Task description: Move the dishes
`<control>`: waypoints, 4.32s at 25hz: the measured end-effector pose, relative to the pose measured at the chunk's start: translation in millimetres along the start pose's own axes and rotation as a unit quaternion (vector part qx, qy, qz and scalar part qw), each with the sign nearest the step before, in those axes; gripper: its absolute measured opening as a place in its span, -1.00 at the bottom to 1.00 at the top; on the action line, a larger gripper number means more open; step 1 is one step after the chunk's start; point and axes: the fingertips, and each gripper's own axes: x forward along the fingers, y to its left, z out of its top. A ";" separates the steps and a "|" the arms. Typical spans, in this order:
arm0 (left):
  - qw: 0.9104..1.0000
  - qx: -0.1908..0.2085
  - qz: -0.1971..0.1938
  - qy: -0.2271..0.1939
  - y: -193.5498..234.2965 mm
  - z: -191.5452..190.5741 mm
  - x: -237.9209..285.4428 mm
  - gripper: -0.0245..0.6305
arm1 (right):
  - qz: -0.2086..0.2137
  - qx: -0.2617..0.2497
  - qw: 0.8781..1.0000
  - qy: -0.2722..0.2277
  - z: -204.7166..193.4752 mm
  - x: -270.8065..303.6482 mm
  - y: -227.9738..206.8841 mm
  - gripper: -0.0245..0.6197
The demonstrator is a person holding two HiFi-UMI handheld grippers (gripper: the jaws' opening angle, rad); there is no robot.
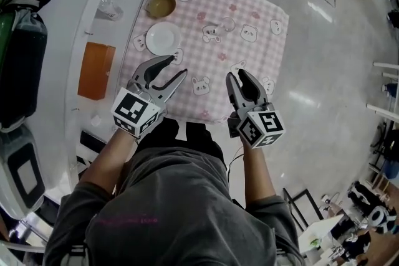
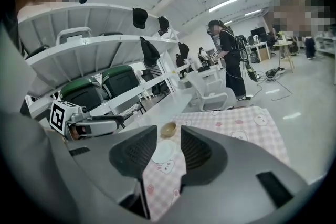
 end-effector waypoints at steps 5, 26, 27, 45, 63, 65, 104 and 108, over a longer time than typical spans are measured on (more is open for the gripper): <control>1.000 -0.014 0.020 0.010 4.2 -13.8 13.6 -0.38 | 0.006 -0.010 1.000 0.018 -6.9 18.3 -23.1 -0.54; 0.996 -0.044 0.061 0.055 21.5 -60.2 54.5 -0.38 | 0.011 -0.045 0.998 0.052 -33.2 105.2 -101.4 -0.50; 0.995 -0.046 0.063 0.058 22.2 -62.6 54.6 -0.38 | 0.010 -0.048 0.997 0.052 -34.0 107.8 -103.8 -0.50; 0.992 -0.061 0.064 0.087 27.1 -105.2 73.0 -0.38 | 0.008 -0.130 0.991 0.043 -54.4 157.1 -129.5 -0.22; 0.989 -0.073 0.059 0.111 22.7 -132.9 78.6 -0.38 | 0.006 -0.174 0.984 0.022 -67.9 195.1 -140.3 -0.04; 0.989 -0.074 0.055 0.112 21.1 -135.1 79.3 -0.38 | 0.007 -0.177 0.984 0.023 -68.9 197.2 -140.4 -0.04; 0.987 -0.091 0.053 0.118 29.9 -139.5 81.5 -0.38 | -0.003 -0.210 0.977 0.026 -66.3 216.3 -139.2 -0.06; 0.990 -0.087 0.051 0.102 31.8 -136.8 79.5 -0.39 | -0.004 -0.212 0.977 0.028 -68.6 211.4 -135.8 -0.06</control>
